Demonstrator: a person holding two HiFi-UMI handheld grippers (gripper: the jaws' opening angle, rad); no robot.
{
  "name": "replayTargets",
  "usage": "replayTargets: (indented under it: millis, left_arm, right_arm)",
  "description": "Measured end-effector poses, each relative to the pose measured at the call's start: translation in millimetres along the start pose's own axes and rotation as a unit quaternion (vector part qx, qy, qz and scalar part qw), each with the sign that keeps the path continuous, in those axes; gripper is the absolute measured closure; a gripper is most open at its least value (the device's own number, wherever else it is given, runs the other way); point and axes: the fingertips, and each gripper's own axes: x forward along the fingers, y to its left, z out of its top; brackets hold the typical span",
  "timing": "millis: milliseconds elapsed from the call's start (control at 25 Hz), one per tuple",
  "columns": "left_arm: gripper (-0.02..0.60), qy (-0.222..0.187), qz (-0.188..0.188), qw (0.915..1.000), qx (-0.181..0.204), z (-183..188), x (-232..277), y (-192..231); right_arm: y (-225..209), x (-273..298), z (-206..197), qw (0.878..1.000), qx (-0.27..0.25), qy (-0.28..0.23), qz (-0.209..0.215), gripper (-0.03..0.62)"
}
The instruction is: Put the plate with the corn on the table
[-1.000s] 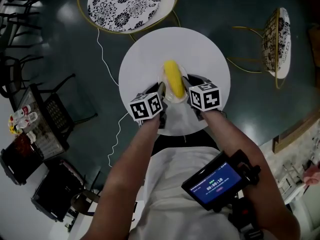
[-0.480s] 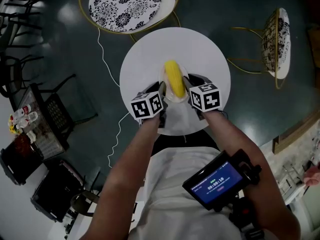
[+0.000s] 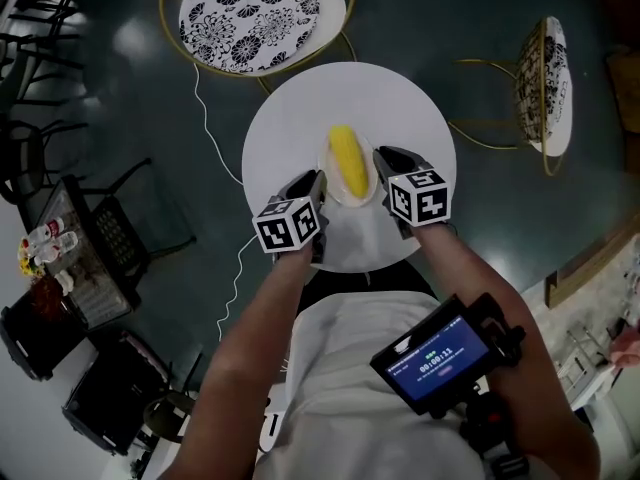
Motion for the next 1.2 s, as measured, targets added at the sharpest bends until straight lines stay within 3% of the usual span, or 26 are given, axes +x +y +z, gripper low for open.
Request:
replayTargets:
  millis: [360, 400, 680, 1000, 1200]
  left_arm:
    - [0.574, -0.054, -0.016, 0.9975, 0.042, 20.6, -35.0, -9.1]
    - [0.574, -0.057, -0.022, 0.9972, 0.043, 20.5, -39.4, -12.0]
    - [0.574, -0.078, -0.062, 0.9929, 0.065, 23.3, -62.3, -33.9]
    - [0.574, -0.104, -0.057, 0.9902, 0.074, 11.5, -95.0, -56.2]
    - [0.574, -0.114, -0.054, 0.9883, 0.086, -3.5, -113.1, -73.7]
  right_arm:
    - [2.7, -27.5, 3.7, 1.0, -0.007, -0.007, -0.003, 0.553]
    - [6.0, -31.8, 3.6, 1.0, -0.008, -0.008, 0.0, 0.585]
    - [24.2, -50.4, 14.7, 0.998, -0.01, -0.033, 0.047, 0.586]
    - [38.1, -89.7, 12.8, 0.995, -0.043, -0.042, 0.076, 0.587]
    - [62.7, -119.2, 20.4, 0.989, -0.066, -0.065, 0.116, 0.587]
